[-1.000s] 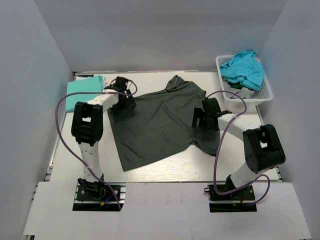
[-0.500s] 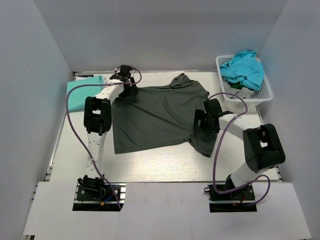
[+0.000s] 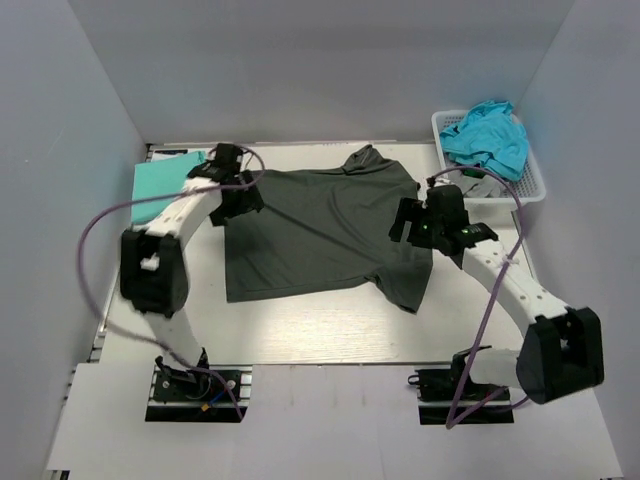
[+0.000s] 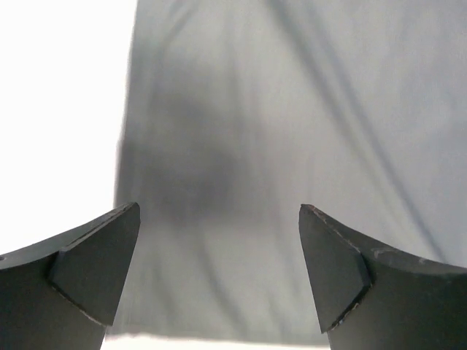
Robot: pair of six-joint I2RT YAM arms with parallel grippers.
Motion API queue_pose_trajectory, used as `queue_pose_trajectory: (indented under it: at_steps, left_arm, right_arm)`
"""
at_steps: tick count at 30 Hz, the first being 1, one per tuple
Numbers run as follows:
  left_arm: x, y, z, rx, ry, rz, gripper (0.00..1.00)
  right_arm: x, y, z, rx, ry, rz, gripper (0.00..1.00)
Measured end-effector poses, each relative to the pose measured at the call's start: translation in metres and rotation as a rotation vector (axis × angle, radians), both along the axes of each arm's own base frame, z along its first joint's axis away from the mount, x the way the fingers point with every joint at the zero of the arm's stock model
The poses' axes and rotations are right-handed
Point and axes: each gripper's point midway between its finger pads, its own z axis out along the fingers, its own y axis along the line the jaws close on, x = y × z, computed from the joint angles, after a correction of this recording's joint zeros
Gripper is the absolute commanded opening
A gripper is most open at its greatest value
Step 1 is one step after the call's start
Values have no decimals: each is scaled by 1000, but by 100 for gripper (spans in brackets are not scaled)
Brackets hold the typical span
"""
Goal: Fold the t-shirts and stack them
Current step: Flatten out the tshirt, then grap the side of the flattened tshirt closest away from the robot with both arms
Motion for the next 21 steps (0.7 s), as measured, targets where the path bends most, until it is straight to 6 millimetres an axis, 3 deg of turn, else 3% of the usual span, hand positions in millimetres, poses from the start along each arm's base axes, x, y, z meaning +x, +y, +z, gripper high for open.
queue_pose_trajectory:
  at_steps: [2,4,6,10,13,16,21]
  left_arm:
    - [-44,7,29,-38,-53,48,100]
    - [-82,13,51,-87,-131,92,100]
    - [-121,18,54,-133,-176,120,100]
    - [-183,25,6,-162,-78,188,100]
    - [-224,28,-45,-155,76,229,93]
    - [-241,27,-64,-162,136,245,92]
    - [-225,24,-65,-184,90,265,81]
  right_arm:
    - [-15,-8,5,15,-5,-43,90]
    - [-33,-16,-6,18,29,-81,90]
    - [-57,-24,-27,12,92,-112,90]
    - [-99,-37,-62,2,206,-160,90]
    - [-113,-41,-74,9,231,-175,90]
    - [-115,-39,-79,17,238,-169,90]
    - [-116,-33,-95,25,279,-145,89]
